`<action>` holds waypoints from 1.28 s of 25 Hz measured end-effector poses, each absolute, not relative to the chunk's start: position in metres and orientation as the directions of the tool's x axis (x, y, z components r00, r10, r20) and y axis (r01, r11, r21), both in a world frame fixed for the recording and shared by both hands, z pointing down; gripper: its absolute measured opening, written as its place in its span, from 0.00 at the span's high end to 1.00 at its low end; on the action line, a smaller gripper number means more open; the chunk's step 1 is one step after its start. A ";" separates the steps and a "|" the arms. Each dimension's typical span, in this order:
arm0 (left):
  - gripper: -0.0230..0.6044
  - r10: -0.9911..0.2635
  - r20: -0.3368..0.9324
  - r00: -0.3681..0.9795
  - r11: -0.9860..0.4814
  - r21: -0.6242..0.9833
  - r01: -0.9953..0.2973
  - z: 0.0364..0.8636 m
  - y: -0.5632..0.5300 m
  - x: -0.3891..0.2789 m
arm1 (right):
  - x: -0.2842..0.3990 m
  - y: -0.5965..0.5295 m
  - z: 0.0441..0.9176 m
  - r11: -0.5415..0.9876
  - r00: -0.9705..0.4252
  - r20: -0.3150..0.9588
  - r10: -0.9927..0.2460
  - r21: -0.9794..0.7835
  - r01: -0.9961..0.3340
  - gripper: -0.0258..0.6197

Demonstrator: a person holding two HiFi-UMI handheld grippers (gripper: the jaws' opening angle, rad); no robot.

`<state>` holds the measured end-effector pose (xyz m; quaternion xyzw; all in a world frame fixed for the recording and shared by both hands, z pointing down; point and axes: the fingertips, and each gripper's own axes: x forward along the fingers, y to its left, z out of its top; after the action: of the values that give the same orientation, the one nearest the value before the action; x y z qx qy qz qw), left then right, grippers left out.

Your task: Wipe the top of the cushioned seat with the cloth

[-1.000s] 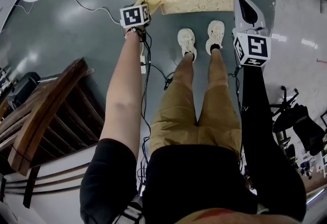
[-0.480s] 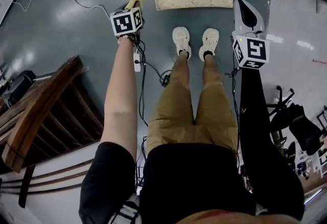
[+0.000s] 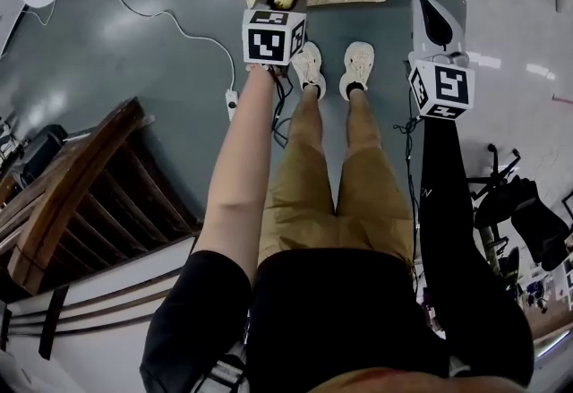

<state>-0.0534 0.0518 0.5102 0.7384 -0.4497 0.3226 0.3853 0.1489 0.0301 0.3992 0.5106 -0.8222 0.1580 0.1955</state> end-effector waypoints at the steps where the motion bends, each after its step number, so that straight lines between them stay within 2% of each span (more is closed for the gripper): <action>1: 0.87 -0.398 0.821 0.409 -0.329 0.289 -0.899 0.511 0.053 -0.031 | 0.156 0.030 0.400 0.422 -0.397 0.483 -0.780 -0.062 -0.904 0.96; 7: 0.87 -0.215 0.783 0.583 -0.500 0.424 -0.755 0.526 0.078 0.101 | 0.200 0.030 0.402 0.373 -0.363 0.477 -0.801 -0.077 -0.925 0.96; 11: 0.87 -0.163 0.817 0.553 -0.500 0.415 -0.761 0.565 0.076 0.131 | 0.222 0.035 0.409 0.353 -0.347 0.484 -0.804 -0.080 -0.932 0.96; 15: 0.87 -0.181 0.875 0.449 -0.454 0.331 -0.827 0.594 0.061 0.107 | 0.232 0.038 0.413 0.338 -0.333 0.490 -0.805 -0.082 -0.938 0.96; 22: 0.87 -0.214 0.890 0.402 -0.423 0.287 -0.860 0.597 0.058 0.056 | 0.211 0.047 0.417 0.346 -0.341 0.502 -0.795 -0.087 -0.934 0.96; 32: 0.87 -0.226 0.923 0.313 -0.318 0.234 -0.919 0.602 0.069 -0.080 | 0.142 0.035 0.414 0.439 -0.394 0.515 -0.761 -0.039 -0.898 0.96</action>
<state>-0.0803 0.0689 0.6022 0.6961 -0.4110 0.4179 0.4147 0.1419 0.0353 0.4145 0.5057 -0.8200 0.1575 0.2171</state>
